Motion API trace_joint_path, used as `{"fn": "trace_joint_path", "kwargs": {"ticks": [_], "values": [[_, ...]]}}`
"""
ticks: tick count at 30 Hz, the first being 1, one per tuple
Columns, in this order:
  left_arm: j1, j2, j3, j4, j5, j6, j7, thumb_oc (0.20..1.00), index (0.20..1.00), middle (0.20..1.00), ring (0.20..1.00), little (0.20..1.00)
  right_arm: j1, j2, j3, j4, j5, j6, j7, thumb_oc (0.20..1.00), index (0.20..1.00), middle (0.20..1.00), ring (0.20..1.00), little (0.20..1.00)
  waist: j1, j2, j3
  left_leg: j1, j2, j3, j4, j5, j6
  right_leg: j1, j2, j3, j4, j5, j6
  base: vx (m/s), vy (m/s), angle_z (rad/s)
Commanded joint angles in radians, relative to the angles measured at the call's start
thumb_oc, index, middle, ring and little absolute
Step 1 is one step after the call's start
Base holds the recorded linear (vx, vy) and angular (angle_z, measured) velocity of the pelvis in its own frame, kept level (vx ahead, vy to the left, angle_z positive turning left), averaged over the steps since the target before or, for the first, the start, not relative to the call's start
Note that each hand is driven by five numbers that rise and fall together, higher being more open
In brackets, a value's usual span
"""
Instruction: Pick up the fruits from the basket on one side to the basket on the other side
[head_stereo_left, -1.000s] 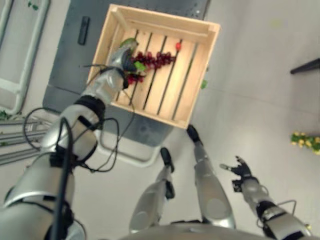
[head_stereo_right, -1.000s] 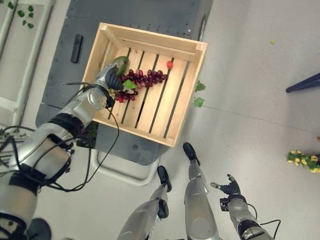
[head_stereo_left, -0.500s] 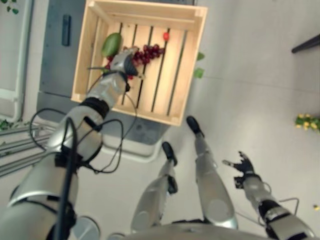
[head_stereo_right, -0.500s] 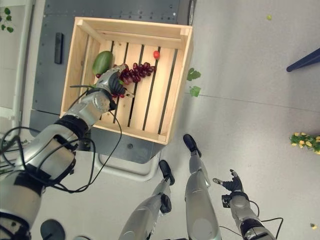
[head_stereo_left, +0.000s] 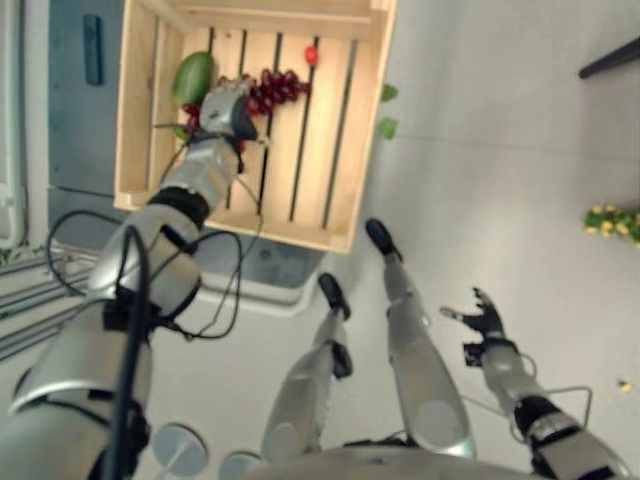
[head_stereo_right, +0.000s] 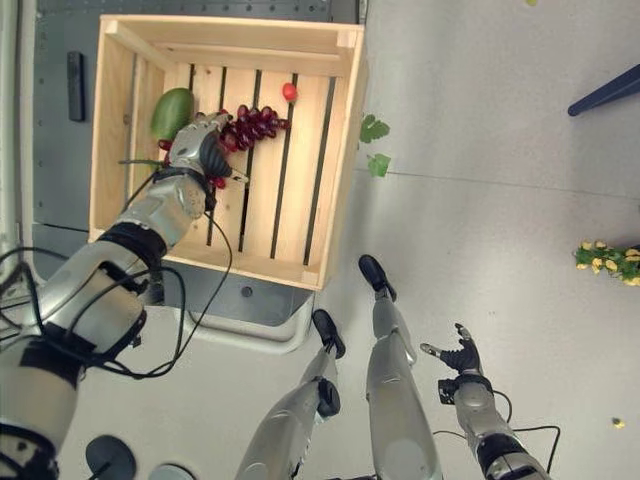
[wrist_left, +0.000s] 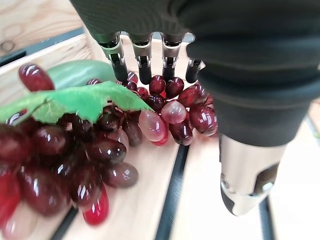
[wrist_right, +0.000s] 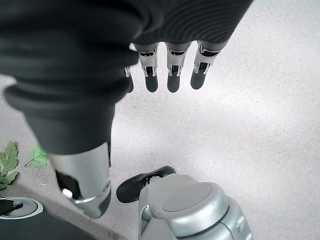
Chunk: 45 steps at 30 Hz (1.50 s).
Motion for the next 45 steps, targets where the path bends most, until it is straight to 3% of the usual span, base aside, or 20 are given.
{"fn": "trace_joint_path", "kwargs": {"ticks": [1, 14, 15, 16, 17, 33, 36, 39, 40, 45], "values": [[-0.116, 0.079, 0.023, 0.112, 0.048, 0.024, 0.027, 1.0, 1.0, 1.0, 1.0, 1.0, 0.058, -0.03, 0.03, -0.041, 0.013, -0.032, -0.022, 1.0, 1.0, 1.0, 1.0, 1.0, -0.025, 0.0, 0.029, -0.066, 0.035, -0.011, 0.065, 0.008, -0.044, 0.016, 0.006, -0.022, 0.07, -0.151, 0.115, 0.0, -0.002, -0.05], [-0.162, 0.125, -0.011, 0.133, 0.095, 0.047, 0.081, 1.0, 1.0, 1.0, 1.0, 1.0, 0.083, -0.025, 0.058, -0.081, 0.016, -0.056, -0.023, 1.0, 1.0, 1.0, 1.0, 1.0, -0.028, -0.016, 0.029, -0.132, 0.043, 0.008, 0.052, 0.015, -0.046, -0.074, 0.015, -0.013, 0.074, -0.137, 0.119, 0.01, 0.005, -0.06], [-0.162, 0.125, -0.016, 0.131, 0.102, 0.048, 0.081, 0.489, 0.489, 0.489, 0.489, 0.489, 0.086, -0.023, 0.06, -0.086, 0.016, -0.056, -0.024, 1.0, 1.0, 1.0, 1.0, 1.0, -0.028, -0.018, 0.029, -0.136, 0.044, 0.01, 0.052, 0.016, -0.047, -0.079, 0.016, -0.014, 0.075, -0.137, 0.119, 0.0, 0.0, 0.0], [-0.16, 0.125, -0.014, 0.132, 0.101, 0.046, 0.082, 0.256, 0.256, 0.256, 0.256, 0.256, 0.087, -0.022, 0.061, -0.087, 0.015, -0.058, -0.026, 1.0, 1.0, 1.0, 1.0, 1.0, -0.028, -0.02, 0.029, -0.14, 0.045, 0.01, 0.052, 0.016, -0.046, -0.084, 0.017, -0.013, 0.076, -0.137, 0.119, 0.02, -0.01, -0.03], [-0.156, 0.125, -0.011, 0.136, 0.1, 0.046, 0.079, 0.2, 0.2, 0.2, 0.2, 0.2, 0.089, -0.022, 0.062, -0.088, 0.014, -0.059, -0.026, 1.0, 1.0, 1.0, 1.0, 1.0, -0.028, -0.023, 0.029, -0.143, 0.046, 0.01, 0.053, 0.016, -0.046, -0.086, 0.018, -0.012, 0.077, -0.137, 0.119, 0.0, 0.0, 0.0], [-0.107, 0.116, 0.065, 0.086, 0.01, 0.006, 0.117, 0.2, 0.2, 0.2, 0.2, 0.2, 0.086, -0.011, 0.081, -0.113, 0.008, -0.077, -0.037, 1.0, 1.0, 1.0, 1.0, 1.0, -0.018, -0.056, 0.029, -0.167, 0.049, -0.006, 0.069, 0.013, -0.049, -0.101, 0.023, -0.028, 0.088, -0.136, 0.114, 0.0, -0.001, -0.02], [-0.073, 0.104, 0.133, 0.042, -0.092, -0.041, 0.133, 0.2, 0.2, 0.2, 0.2, 0.2, 0.081, -0.01, 0.08, -0.117, 0.001, -0.08, -0.044, 1.0, 1.0, 1.0, 1.0, 1.0, -0.012, -0.065, 0.029, -0.168, 0.047, -0.02, 0.074, 0.013, -0.05, -0.096, 0.019, -0.038, 0.087, -0.132, 0.113, -0.02, -0.013, 0.03], [-0.062, 0.105, 0.143, 0.025, -0.11, -0.05, 0.138, 0.2, 0.2, 0.2, 0.2, 0.2, 0.08, -0.009, 0.078, -0.12, 0.0, -0.08, -0.045, 1.0, 1.0, 1.0, 1.0, 1.0, -0.01, -0.067, 0.029, -0.168, 0.048, -0.025, 0.076, 0.014, -0.05, -0.094, 0.018, -0.041, 0.088, -0.132, 0.113, -0.02, -0.018, 0.06], [-0.013, 0.103, 0.199, -0.037, -0.193, -0.092, 0.142, 0.2, 0.2, 0.2, 0.2, 0.2, 0.081, -0.006, 0.069, -0.13, -0.002, -0.081, -0.046, 1.0, 1.0, 1.0, 1.0, 1.0, -0.003, -0.073, 0.029, -0.163, 0.046, -0.037, 0.08, 0.015, -0.049, -0.08, 0.016, -0.049, 0.087, -0.131, 0.112, -0.03, -0.022, 0.06], [0.118, 0.124, 0.301, -0.195, -0.345, -0.159, 0.12, 0.2, 0.2, 0.2, 0.2, 0.2, 0.089, -0.005, 0.051, -0.146, -0.006, -0.077, -0.041, 1.0, 1.0, 1.0, 1.0, 1.0, 0.014, -0.076, 0.029, -0.151, 0.042, -0.06, 0.089, 0.015, -0.05, -0.055, 0.008, -0.065, 0.088, -0.132, 0.111, -0.03, -0.019, 0.1]]}}
